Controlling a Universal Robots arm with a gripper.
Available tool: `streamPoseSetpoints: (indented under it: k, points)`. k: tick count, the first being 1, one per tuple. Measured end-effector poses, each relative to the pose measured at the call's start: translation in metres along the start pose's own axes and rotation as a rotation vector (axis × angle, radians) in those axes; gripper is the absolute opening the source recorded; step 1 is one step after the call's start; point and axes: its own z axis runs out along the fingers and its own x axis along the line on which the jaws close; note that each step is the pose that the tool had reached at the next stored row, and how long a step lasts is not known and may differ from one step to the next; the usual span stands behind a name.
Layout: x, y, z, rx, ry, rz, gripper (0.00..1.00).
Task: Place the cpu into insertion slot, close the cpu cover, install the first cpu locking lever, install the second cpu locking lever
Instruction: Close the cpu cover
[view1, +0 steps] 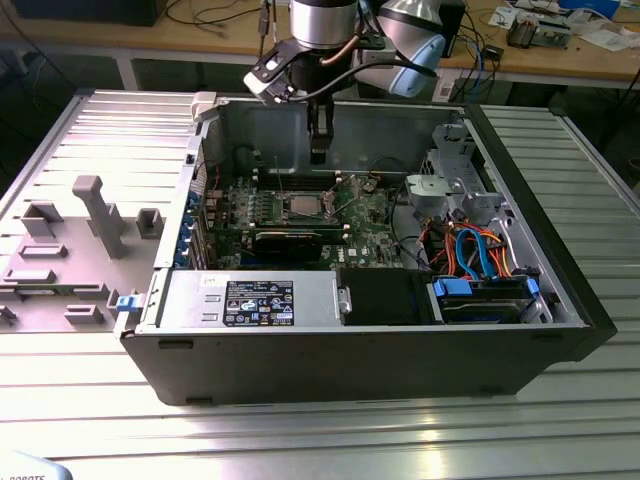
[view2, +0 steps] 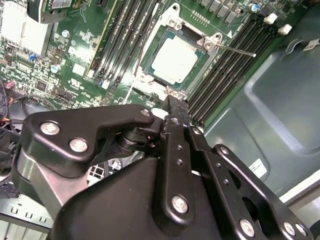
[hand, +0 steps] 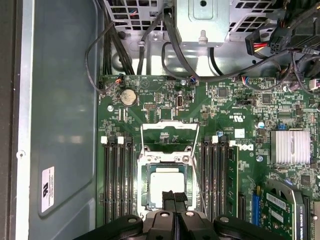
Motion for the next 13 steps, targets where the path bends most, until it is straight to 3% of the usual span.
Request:
streamPoseSetpoints:
  k: [13]
  points:
    - [-0.0001,0.0107,0.0004,0.0000,0.0000,0.000,0.11]
